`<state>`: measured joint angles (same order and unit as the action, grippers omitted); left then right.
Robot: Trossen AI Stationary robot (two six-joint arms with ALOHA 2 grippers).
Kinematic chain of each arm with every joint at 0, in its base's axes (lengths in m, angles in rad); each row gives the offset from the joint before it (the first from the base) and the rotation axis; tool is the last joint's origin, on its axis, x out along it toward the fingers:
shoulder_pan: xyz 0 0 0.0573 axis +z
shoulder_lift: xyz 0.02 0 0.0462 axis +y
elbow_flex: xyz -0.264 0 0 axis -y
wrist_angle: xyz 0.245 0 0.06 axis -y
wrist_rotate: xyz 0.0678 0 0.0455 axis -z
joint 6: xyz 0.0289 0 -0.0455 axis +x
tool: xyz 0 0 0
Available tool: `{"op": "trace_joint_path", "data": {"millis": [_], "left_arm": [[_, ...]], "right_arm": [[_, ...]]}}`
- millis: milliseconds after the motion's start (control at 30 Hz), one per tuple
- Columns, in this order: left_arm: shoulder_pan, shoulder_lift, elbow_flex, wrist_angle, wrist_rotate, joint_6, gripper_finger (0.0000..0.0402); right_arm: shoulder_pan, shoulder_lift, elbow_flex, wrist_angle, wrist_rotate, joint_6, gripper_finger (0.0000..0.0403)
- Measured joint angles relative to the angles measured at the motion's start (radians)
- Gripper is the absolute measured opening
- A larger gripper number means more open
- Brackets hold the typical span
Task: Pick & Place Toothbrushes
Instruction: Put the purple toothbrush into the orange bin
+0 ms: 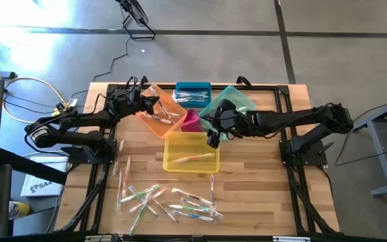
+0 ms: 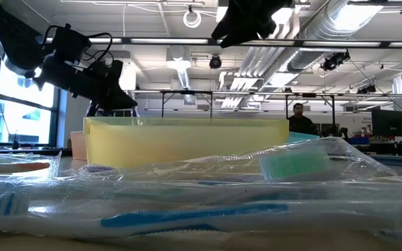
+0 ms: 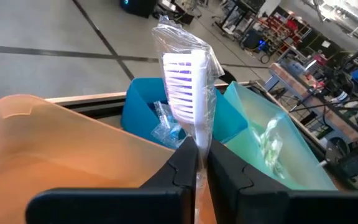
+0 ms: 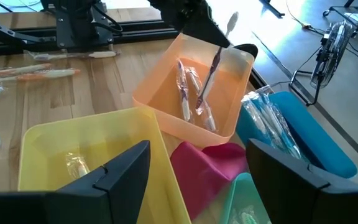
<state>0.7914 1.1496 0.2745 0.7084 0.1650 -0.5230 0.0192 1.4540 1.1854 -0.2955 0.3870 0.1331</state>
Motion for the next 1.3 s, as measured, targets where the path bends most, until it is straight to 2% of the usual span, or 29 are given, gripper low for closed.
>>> {"op": "trace_joint_path", "data": {"millis": [267,733,967,1100,1300], "left_arm": [[0.000,0.000,0.000,-0.008,-0.001,0.221,0.0069],[0.000,0.000,0.001,-0.061,-0.003,0.269,0.0191],[0.000,0.000,0.002,-0.043,-0.029,0.406,0.0255],[0.000,0.000,0.002,-0.042,-0.076,0.538,0.0272],[0.000,0.000,0.002,-0.042,-0.164,0.677,0.0274]], "right_arm": [[-0.002,0.000,0.000,0.000,-0.001,0.002,0.0257],[-0.002,0.000,0.000,0.000,-0.009,0.003,0.0257],[-0.002,0.000,0.000,0.000,-0.023,0.003,0.0257],[-0.002,0.000,0.000,0.000,-0.023,0.012,0.0257],[-0.002,0.000,0.000,0.000,-0.024,0.028,0.0257]]}}
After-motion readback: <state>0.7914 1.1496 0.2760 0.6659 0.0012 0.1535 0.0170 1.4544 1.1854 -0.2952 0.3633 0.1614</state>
